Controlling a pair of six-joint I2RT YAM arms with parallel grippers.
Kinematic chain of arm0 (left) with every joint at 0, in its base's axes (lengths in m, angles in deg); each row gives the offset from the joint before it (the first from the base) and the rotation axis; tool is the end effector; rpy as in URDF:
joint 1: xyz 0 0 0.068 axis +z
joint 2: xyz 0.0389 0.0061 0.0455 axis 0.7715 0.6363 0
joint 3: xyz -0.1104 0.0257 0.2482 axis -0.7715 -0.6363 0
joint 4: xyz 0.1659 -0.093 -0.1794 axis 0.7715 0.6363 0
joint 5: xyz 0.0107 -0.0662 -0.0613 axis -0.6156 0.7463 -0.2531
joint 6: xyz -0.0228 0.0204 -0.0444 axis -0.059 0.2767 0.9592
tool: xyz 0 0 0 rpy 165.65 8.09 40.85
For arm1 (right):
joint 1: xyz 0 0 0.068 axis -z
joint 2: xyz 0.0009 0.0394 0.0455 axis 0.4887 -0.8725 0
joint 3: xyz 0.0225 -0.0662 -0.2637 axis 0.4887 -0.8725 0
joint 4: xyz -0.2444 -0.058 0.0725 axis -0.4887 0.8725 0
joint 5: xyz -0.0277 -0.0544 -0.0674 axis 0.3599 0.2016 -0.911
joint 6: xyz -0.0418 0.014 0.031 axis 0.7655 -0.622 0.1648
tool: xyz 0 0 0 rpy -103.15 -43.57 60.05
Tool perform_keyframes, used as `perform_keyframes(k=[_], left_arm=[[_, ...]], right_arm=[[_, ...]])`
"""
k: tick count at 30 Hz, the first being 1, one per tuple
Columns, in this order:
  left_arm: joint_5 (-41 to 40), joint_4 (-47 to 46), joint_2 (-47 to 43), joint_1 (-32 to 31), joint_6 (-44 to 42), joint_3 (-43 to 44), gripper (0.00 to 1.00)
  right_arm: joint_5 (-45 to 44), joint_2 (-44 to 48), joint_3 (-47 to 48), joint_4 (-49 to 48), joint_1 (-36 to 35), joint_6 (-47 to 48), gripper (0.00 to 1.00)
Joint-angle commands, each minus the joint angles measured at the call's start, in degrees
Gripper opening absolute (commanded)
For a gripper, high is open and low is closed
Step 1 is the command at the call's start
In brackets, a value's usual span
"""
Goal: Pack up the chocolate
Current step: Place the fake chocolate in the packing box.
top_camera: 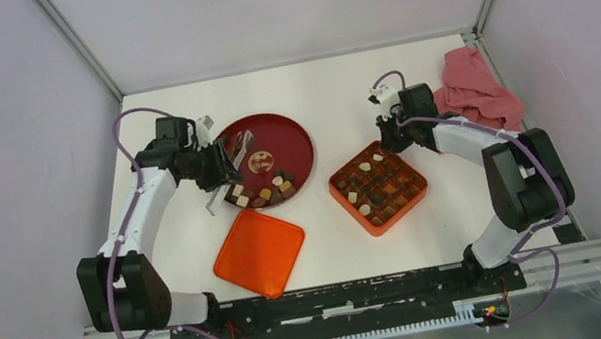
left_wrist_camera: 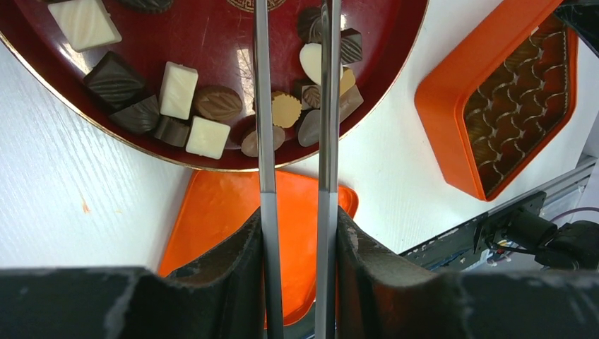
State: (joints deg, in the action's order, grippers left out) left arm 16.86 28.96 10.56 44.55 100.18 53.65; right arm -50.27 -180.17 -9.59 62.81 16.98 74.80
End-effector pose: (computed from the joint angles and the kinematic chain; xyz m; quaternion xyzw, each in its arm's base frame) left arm 0.2772 -0.0435 0.2709 -0.0101 0.9482 -0.2425 0.2051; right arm 0.3217 0.0803 0.1841 -0.2011 0.9042 0.1489 0.3462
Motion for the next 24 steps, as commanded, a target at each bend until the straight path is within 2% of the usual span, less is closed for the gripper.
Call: perform_keyframes(k=[1, 9, 18, 24], left_arm=[[2.33, -1.60, -4.22, -0.39, 2.41, -0.32, 0.02], [3.64, -1.03, -7.83, -0.55, 1.66, 0.41, 0.02], [3.87, -2.15, -11.12, -0.57, 0.32, -1.08, 0.02], [5.68, -3.64, -13.14, -0.58, -0.78, -2.63, 0.02]], right_arm=[[-0.64, 3.65, 2.28, -4.08, 0.26, -5.48, 0.00], [2.35, 6.24, 7.44, -5.01, 1.75, -9.44, 0.00], [3.90, 6.83, 13.57, -2.72, 1.67, -7.09, 0.00], [4.04, 7.53, 14.32, -1.41, 0.85, -3.06, 0.00]])
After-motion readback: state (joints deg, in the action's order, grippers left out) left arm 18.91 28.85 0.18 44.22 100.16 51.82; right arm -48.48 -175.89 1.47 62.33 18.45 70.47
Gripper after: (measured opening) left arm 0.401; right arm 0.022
